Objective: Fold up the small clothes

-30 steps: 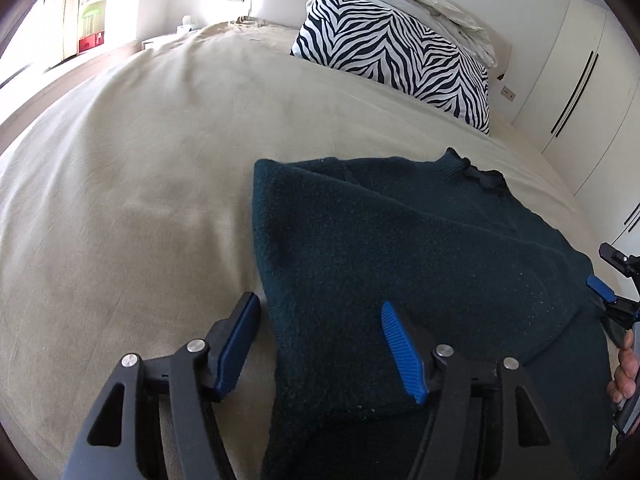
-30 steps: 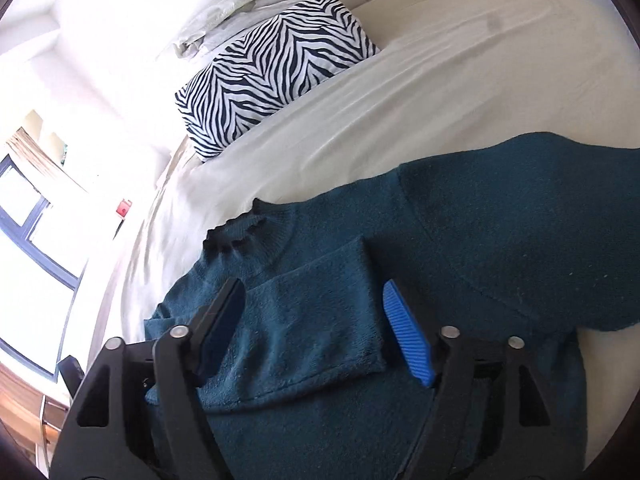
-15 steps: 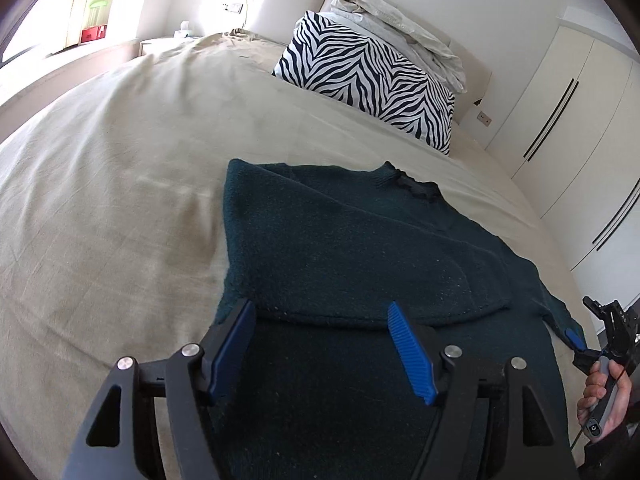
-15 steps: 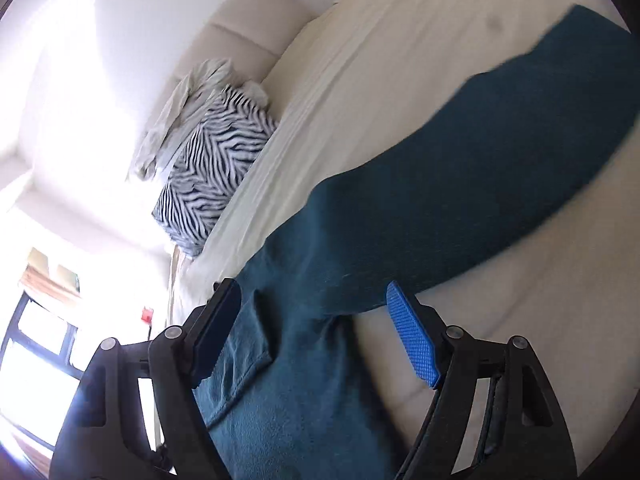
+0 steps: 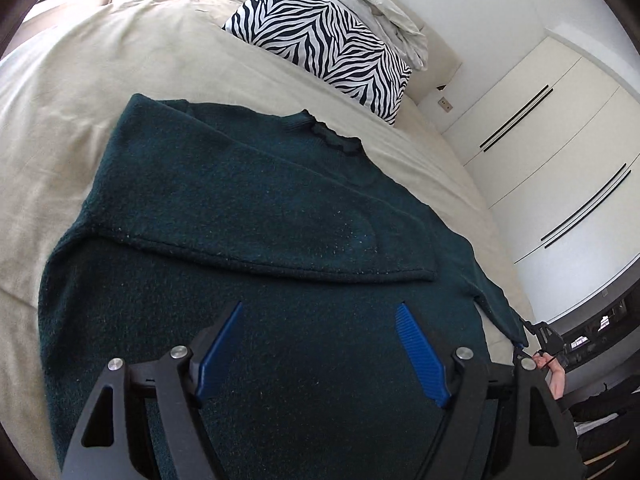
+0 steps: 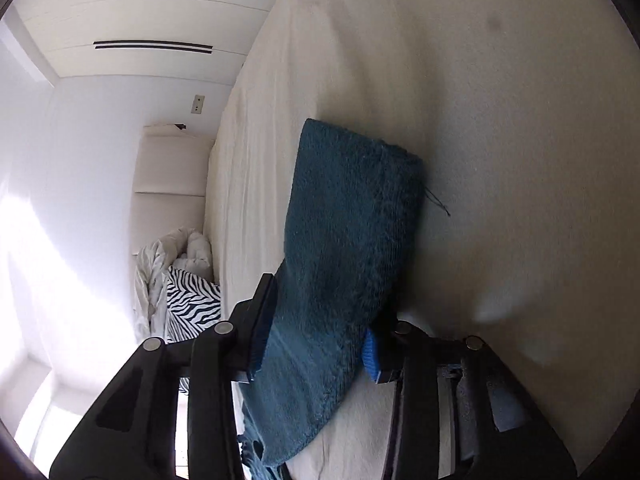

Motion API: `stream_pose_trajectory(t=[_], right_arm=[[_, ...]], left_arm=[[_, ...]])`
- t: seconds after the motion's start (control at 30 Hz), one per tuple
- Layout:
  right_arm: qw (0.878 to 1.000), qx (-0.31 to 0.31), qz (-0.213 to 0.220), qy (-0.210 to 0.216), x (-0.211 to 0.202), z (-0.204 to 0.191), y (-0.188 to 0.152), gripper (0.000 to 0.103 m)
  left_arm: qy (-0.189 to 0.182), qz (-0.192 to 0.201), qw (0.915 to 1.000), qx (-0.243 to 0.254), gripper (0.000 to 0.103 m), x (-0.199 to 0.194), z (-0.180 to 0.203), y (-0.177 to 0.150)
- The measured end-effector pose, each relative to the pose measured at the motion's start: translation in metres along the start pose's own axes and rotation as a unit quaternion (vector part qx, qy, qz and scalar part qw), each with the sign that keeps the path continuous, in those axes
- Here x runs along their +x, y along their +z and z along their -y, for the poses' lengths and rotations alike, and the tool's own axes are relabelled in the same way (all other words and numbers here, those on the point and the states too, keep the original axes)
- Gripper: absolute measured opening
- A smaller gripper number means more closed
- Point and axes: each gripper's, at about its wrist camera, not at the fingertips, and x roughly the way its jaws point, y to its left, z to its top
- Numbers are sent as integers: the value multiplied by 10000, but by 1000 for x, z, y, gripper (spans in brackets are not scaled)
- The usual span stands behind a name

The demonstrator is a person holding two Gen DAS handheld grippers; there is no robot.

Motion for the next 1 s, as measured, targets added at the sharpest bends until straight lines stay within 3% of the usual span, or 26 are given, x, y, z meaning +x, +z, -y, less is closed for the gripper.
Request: stream_pose_trajectory(t=[0.13, 0.2, 0.27, 0.3, 0.37, 0.47, 0.53, 0.57, 0.6, 0.63, 0.67, 0.7, 0.77, 0.8, 0.83, 0.87, 0.9, 0.93, 1.0], right_arm=[[9923, -1223, -168, -134, -1, -59, -19, 19], [9742, -2228, -332, -112, -2, -102, -54, 19], [9443, -3228, -647, -6, 2, -146, -113, 19], [9235, -3739, -856, 55, 6, -165, -148, 19], [8700, -4785, -1179, 142, 13, -194, -229, 19], [7680, -6227, -1499, 26, 28, -206, -354, 19], [7070, -6877, -1646, -104, 36, -194, -422, 19], [6827, -7085, -1781, -135, 38, -184, -446, 19], [6680, -7192, -1902, -159, 41, -176, -466, 19], [6670, -7172, -2013, -147, 38, -169, -475, 19], [6842, -6985, -2095, -90, 36, -163, -471, 19], [7138, -6673, -2122, -61, 38, -160, -455, 19], [7828, -5889, -2010, -41, 27, -143, -393, 21], [8105, -5568, -1813, -149, 23, -139, -365, 29], [8302, -5352, -1524, -333, 17, -133, -334, 37], [8431, -5221, -1155, -578, 12, -127, -306, 58], [8502, -5144, -758, -822, 4, -122, -282, 67], [8528, -5107, -478, -986, -1, -119, -258, 67], [8480, -5138, -389, -1242, -6, -112, -219, 67]], left_arm=[[-189, -70, 9997, -150, 79, 8, 0, 4], [-318, -87, 9991, -257, 79, 10, -1, 5], [-459, -79, 9981, -394, 79, 10, -2, 6], [-533, -71, 9974, -471, 79, 10, -3, 7], [-680, -72, 9958, -610, 79, 8, -5, 7], [-818, -144, 9938, -740, 79, 8, -10, 7], [-905, -222, 9925, -790, 79, 9, -13, 7], [-923, -260, 9922, -801, 79, 9, -15, 6], [-930, -282, 9920, -808, 79, 9, -17, 6], [-938, -300, 9918, -812, 79, 9, -19, 5], [-948, -320, 9917, -803, 79, 9, -21, 3], [-941, -339, 9918, -791, 79, 9, -22, 1], [-923, -388, 9918, -794, 79, 10, -26, -4], [-918, -414, 9917, -799, 80, 11, -26, -6], [-917, -428, 9917, -799, 80, 12, -27, -8], [-906, -431, 9919, -785, 80, 12, -26, -10], [-890, -429, 9922, -759, 81, 13, -24, -11], [-895, -429, 9924, -727, 82, 13, -21, -12], [-903, -432, 9927, -668, 84, 15, -15, -13]])
